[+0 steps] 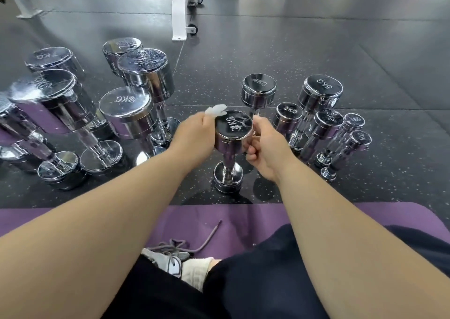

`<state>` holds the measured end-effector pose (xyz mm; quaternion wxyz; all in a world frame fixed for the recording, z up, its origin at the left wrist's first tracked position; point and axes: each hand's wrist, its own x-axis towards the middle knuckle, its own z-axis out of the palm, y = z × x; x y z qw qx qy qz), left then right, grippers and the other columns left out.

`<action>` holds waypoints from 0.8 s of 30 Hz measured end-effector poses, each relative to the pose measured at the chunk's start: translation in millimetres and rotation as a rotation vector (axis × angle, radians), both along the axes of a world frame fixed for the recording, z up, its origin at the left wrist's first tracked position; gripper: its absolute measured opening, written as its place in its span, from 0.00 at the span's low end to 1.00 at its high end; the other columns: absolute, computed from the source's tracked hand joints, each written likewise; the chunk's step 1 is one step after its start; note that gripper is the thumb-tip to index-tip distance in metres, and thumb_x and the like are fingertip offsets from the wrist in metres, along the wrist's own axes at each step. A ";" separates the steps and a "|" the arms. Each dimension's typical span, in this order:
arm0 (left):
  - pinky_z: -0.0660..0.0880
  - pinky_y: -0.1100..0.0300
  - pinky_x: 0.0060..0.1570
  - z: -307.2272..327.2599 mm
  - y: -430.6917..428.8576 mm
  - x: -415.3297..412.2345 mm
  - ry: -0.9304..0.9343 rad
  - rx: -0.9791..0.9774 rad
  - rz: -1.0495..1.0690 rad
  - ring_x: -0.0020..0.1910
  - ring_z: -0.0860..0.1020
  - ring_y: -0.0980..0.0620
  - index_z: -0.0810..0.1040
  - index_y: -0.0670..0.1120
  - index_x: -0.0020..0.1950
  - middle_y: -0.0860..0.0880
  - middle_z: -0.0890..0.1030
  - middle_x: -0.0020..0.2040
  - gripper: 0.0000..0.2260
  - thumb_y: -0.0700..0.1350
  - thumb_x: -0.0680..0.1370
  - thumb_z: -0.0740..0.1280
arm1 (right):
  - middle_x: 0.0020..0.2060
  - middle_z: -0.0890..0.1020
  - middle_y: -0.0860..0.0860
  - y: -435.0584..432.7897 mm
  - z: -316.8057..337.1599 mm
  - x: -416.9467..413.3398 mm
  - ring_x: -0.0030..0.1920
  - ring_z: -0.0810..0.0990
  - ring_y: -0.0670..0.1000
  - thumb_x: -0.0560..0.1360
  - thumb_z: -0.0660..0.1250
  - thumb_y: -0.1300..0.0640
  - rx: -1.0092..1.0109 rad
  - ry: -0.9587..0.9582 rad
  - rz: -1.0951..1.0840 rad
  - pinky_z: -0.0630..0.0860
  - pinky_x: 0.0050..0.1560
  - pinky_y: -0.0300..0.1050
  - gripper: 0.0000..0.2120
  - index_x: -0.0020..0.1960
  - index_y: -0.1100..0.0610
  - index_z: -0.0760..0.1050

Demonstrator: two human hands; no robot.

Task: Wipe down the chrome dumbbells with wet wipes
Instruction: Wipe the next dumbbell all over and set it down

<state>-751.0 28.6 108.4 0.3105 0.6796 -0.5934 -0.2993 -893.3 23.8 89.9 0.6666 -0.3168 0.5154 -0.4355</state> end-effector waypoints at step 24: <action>0.69 0.72 0.46 21.2 -2.5 -34.2 -0.117 -0.283 -0.199 0.51 0.74 0.53 0.65 0.51 0.56 0.49 0.71 0.57 0.14 0.35 0.76 0.61 | 0.22 0.70 0.45 0.6 5.2 -4.6 0.24 0.67 0.44 0.79 0.62 0.49 0.008 0.025 -0.080 0.61 0.29 0.37 0.10 0.46 0.52 0.79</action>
